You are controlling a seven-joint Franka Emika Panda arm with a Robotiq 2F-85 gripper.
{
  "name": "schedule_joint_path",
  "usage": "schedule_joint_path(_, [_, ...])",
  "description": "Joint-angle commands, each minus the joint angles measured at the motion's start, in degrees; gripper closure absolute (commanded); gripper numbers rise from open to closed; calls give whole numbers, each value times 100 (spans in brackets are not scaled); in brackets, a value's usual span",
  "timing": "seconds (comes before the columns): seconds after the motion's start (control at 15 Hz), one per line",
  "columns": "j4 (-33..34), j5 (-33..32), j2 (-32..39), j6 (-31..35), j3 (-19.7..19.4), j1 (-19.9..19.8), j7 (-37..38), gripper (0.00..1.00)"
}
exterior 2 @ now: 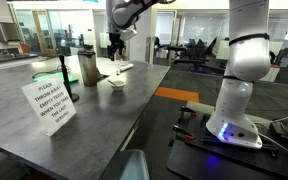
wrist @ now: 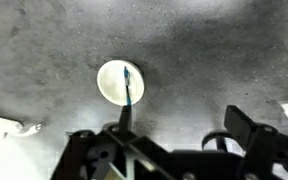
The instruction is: Remove the pen from the bowl
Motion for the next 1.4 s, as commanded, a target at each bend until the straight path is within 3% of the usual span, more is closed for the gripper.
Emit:
schedule_joint_path(0.0, [42,67,40,38,-133,100,-94,0])
schedule_joint_path(0.4, [313,445,374,-24,-140,-71,-945,0])
schedule_joint_path(1.0, [1163,615,1277,-175,-295,-294,-1277,0])
schedule_joint_path(1.33, [1701,823,1820,-170,-297,-624,-1629,0])
